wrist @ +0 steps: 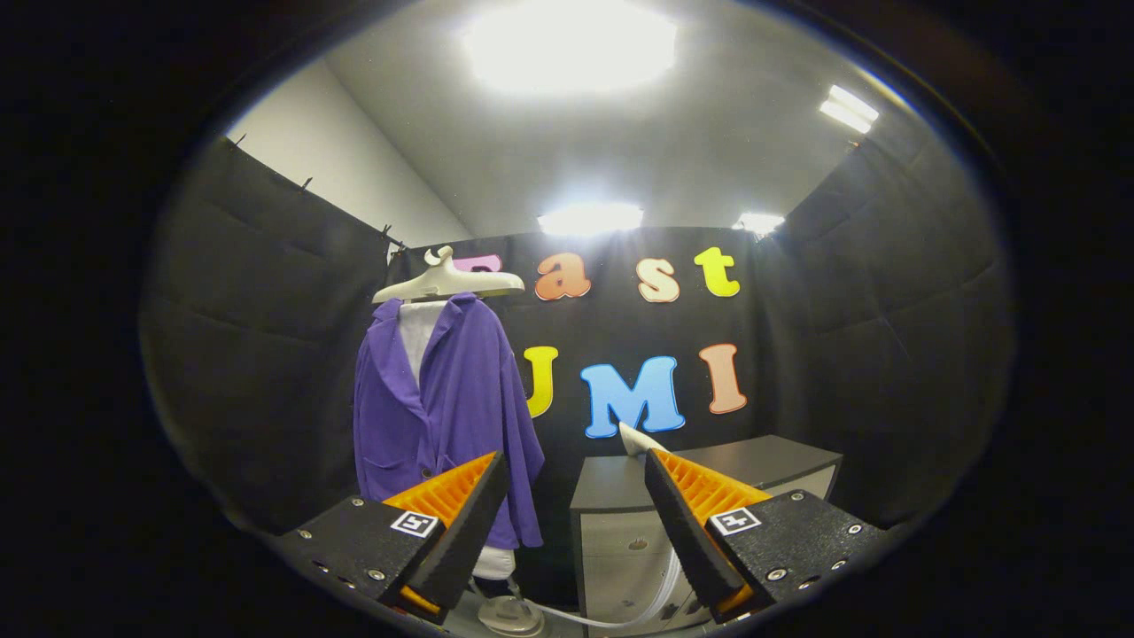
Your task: Iron the clothes twice with a garment steamer, once on the left side and once on the right side.
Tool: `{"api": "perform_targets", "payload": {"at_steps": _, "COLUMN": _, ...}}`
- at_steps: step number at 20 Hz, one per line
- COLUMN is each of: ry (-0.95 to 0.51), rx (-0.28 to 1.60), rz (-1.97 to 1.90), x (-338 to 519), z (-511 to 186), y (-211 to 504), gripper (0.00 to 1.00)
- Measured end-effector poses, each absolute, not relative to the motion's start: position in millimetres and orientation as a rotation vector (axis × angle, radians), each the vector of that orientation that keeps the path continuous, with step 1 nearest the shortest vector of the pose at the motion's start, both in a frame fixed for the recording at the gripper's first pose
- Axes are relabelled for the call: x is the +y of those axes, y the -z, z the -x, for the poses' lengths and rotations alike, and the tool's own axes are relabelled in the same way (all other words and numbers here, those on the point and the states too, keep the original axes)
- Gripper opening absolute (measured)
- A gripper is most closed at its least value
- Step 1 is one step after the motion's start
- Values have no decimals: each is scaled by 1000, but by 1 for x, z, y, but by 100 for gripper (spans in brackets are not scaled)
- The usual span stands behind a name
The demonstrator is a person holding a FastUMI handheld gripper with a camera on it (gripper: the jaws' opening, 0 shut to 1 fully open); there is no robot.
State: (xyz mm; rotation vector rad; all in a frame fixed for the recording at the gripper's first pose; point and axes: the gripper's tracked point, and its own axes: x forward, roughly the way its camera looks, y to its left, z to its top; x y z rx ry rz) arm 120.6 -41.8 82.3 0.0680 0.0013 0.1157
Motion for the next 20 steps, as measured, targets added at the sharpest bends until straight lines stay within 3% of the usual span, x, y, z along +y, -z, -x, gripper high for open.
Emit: {"api": "perform_targets", "payload": {"at_steps": 20, "ry": -280, "rx": 101, "rz": -139, "x": -118, "z": -351, "y": -84, "gripper": 95}}
